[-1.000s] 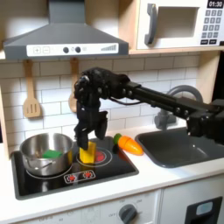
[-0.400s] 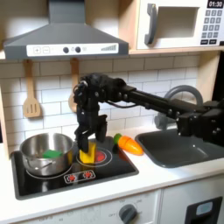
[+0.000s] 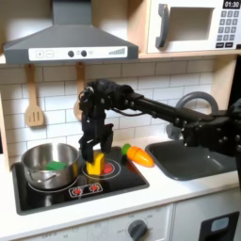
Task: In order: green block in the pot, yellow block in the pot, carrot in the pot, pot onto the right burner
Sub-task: 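Put the yellow block in the pot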
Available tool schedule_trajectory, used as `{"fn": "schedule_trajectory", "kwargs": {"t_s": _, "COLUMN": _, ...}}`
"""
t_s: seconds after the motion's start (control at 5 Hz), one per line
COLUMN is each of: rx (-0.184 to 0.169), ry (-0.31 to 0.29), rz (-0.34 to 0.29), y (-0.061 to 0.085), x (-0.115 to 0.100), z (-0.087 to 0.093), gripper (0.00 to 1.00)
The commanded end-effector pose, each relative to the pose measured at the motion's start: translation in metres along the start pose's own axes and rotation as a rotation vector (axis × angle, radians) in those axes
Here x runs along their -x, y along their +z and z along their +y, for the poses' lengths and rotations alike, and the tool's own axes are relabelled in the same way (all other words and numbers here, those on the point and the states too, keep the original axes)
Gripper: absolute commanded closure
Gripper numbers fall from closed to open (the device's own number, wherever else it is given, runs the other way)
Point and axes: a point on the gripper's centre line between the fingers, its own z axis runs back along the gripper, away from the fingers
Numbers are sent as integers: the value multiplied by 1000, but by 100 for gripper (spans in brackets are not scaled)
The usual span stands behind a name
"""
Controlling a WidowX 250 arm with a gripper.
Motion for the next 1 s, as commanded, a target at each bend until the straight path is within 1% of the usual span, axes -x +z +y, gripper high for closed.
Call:
{"fn": "schedule_trajectory", "kwargs": {"t_s": 0.0, "rx": -12, "ry": 3, "rz": 32, "y": -14, "x": -1, "z": 5, "gripper": 0}}
{"fn": "schedule_trajectory", "kwargs": {"t_s": 0.2, "rx": -19, "ry": -3, "rz": 28, "y": -16, "x": 3, "z": 4, "gripper": 0}}
{"fn": "schedule_trajectory", "kwargs": {"t_s": 0.4, "rx": -24, "ry": -7, "rz": 45, "y": -24, "x": 8, "z": 4, "gripper": 0}}
{"fn": "schedule_trajectory", "kwargs": {"t_s": 0.6, "rx": -29, "ry": -7, "rz": 60, "y": -33, "x": 17, "z": 5, "gripper": 0}}
{"fn": "schedule_trajectory", "kwargs": {"t_s": 0.8, "rx": -35, "ry": 5, "rz": 51, "y": -35, "x": 19, "z": 10, "gripper": 100}}
